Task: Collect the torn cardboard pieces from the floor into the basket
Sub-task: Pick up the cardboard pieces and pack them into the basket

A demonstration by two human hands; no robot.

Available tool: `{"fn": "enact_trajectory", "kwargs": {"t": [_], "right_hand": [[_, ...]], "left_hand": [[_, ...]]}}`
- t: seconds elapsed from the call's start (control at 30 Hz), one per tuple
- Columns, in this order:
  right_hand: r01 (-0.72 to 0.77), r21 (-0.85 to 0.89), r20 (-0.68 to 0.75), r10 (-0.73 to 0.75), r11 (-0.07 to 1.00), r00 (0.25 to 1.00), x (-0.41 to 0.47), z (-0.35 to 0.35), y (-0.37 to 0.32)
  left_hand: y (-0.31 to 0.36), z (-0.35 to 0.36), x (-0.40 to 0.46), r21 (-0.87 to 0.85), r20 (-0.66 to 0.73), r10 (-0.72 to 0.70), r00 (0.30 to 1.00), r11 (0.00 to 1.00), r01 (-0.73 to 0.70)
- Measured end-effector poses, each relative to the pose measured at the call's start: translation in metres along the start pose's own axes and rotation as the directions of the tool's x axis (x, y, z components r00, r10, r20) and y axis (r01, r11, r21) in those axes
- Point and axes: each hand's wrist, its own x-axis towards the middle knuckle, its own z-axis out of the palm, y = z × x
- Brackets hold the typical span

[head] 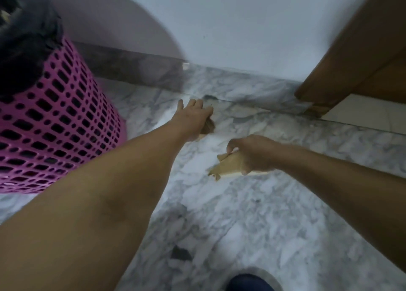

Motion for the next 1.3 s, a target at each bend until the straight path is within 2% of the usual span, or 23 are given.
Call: {"fn": "enact_trajectory", "kwargs": {"t": [0.07, 0.1, 0.2, 0.33, 0.43, 0.67, 0.77, 0.87, 1.0, 1.13, 1.3], "right_hand": [[0.03, -0.14, -0.104, -0.045, 0.99, 0.994, -0.001, 0.013, -0.009], [0.019, -0.151, -0.14, -0.041, 0.988, 0.989, -0.001, 0.016, -0.012], [-0.022, -0.087, -0.164, 0.008, 0.996, 0.986, -0.002, 0.017, -0.017], [-0.065, 0.021, -0.097, 0.066, 0.998, 0.993, -0.002, 0.01, -0.024], [-0.088, 0.003, -0.125, 0.088, 0.996, 0.988, -0.004, -0.003, -0.023], [-0.079, -0.009, -0.248, 0.075, 0.997, 0.966, -0.029, -0.09, -0.047], [-0.1, 0.009, -0.297, 0.098, 0.995, 0.95, -0.05, -0.132, -0.069], [-0.105, -0.018, -0.331, 0.093, 0.994, 0.939, -0.071, -0.177, -0.098], [-0.122, -0.07, -0.438, 0.079, 0.99, 0.896, -0.097, -0.238, -0.149], [-0.097, -0.083, -0.529, 0.039, 0.992, 0.848, -0.117, -0.276, -0.21], [0.007, -0.127, -0.569, -0.079, 0.992, 0.818, -0.118, -0.289, -0.29]], "left_hand": [[-0.005, 0.001, -0.003, 0.039, -0.043, -0.018, 0.999, 0.999, 0.02], [-0.009, 0.001, -0.005, 0.045, -0.045, -0.03, 0.999, 0.998, 0.032], [-0.016, 0.002, -0.016, -0.002, -0.025, -0.076, 0.997, 0.997, 0.076], [-0.019, -0.008, -0.037, -0.095, 0.015, -0.146, 0.989, 0.985, 0.146], [-0.022, -0.026, -0.055, -0.145, 0.051, -0.171, 0.984, 0.974, 0.177], [-0.034, -0.092, -0.1, -0.185, 0.008, -0.19, 0.982, 0.965, 0.188], [-0.038, -0.135, -0.121, -0.207, -0.05, -0.171, 0.984, 0.966, 0.157], [-0.039, -0.182, -0.138, -0.197, -0.174, -0.083, 0.981, 0.979, 0.048], [-0.055, -0.248, -0.178, -0.184, -0.336, -0.092, 0.937, 0.982, 0.03], [-0.102, -0.283, -0.232, -0.167, -0.379, -0.233, 0.896, 0.969, 0.181], [-0.164, -0.282, -0.306, -0.192, -0.386, -0.435, 0.814, 0.9, 0.391]]}}
